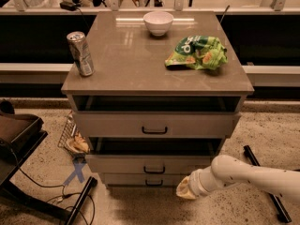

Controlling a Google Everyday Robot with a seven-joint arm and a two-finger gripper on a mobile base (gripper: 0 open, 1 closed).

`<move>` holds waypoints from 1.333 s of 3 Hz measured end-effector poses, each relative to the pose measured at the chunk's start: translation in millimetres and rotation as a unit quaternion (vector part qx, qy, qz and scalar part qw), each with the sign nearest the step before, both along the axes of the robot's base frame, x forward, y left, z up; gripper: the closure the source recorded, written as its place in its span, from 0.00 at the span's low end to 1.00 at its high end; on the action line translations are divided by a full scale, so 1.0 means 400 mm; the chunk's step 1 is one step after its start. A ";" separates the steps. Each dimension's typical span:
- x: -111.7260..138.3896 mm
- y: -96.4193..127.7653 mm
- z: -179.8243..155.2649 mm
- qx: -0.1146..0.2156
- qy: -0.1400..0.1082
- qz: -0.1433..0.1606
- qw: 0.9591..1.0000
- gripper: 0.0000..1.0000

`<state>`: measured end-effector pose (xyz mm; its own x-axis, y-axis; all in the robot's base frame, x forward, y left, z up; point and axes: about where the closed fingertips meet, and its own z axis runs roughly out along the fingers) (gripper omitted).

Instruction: Close middle drawer

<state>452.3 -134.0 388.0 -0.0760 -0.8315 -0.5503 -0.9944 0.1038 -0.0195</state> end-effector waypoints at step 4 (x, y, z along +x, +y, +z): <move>0.330 -0.120 -0.067 0.034 -0.056 -0.032 0.997 1.00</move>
Offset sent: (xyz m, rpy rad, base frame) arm 0.1501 -0.0411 -0.0344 0.0759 -0.0959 -0.0354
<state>584.1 -181.9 361.2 -0.0625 -0.7875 -0.6132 -0.9778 0.1715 -0.1205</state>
